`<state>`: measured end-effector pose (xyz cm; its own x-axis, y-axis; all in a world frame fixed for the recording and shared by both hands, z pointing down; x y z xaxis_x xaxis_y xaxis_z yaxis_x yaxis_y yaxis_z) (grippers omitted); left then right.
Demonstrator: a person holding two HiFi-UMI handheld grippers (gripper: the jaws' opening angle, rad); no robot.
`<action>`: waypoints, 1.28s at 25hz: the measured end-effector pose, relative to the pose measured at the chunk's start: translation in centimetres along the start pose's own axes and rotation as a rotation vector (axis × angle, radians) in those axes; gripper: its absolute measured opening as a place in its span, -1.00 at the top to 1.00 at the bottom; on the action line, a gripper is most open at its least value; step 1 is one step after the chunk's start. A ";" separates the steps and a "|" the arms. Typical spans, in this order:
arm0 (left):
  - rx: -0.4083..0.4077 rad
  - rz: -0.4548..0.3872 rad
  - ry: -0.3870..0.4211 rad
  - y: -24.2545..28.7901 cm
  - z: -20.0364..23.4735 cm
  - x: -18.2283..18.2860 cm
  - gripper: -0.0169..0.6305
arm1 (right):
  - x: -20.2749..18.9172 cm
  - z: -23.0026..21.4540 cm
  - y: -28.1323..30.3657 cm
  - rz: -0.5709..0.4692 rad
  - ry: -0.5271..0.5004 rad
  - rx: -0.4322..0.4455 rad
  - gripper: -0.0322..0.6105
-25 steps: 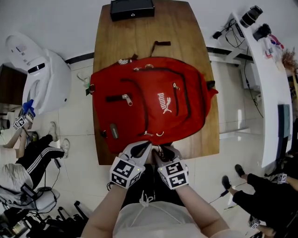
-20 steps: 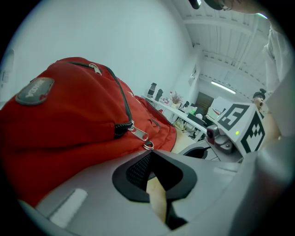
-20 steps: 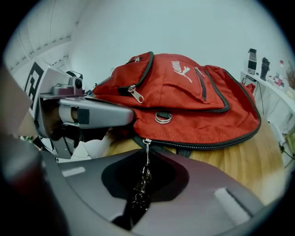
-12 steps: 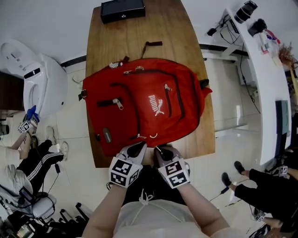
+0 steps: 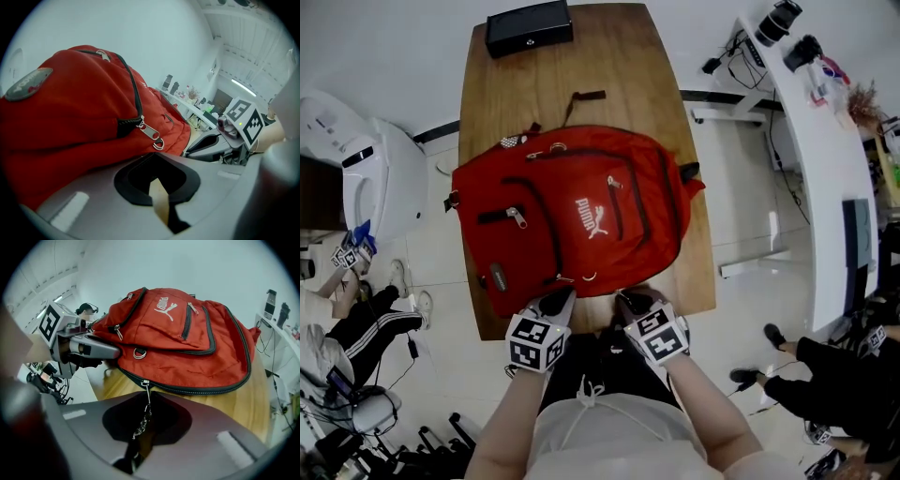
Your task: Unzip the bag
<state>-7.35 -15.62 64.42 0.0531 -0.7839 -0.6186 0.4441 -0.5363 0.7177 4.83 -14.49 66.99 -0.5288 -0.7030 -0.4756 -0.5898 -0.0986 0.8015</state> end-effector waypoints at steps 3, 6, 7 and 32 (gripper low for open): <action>0.015 0.021 -0.018 0.1 0.2 0.0 0.93 | -0.4 -1.4 -1.0 0.030 -0.012 -0.020 0.81; 0.030 0.026 -0.023 0.3 0.2 0.0 0.93 | -1.1 -3.6 -2.1 0.052 -0.036 -0.068 0.82; 0.032 0.028 -0.025 0.3 0.2 0.0 0.93 | -1.4 -4.3 -2.5 0.055 -0.035 -0.081 0.82; 0.087 0.068 -0.063 0.7 0.5 -0.1 0.93 | 0.8 -16.8 -7.8 0.130 -0.132 -0.204 0.76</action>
<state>-7.54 -16.05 65.13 0.0232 -0.8362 -0.5479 0.3618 -0.5039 0.7844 19.22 -26.11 66.45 -0.6751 -0.6223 -0.3963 -0.3835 -0.1628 0.9091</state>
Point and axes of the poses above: the fingertips, and each gripper's own axes: y forward along the fingers, z to its left, x out of its top, the point moved 2 cm from there along -y, backward along the fingers, and after that the axes turned 7 degrees about x, right-handed, at the moved point
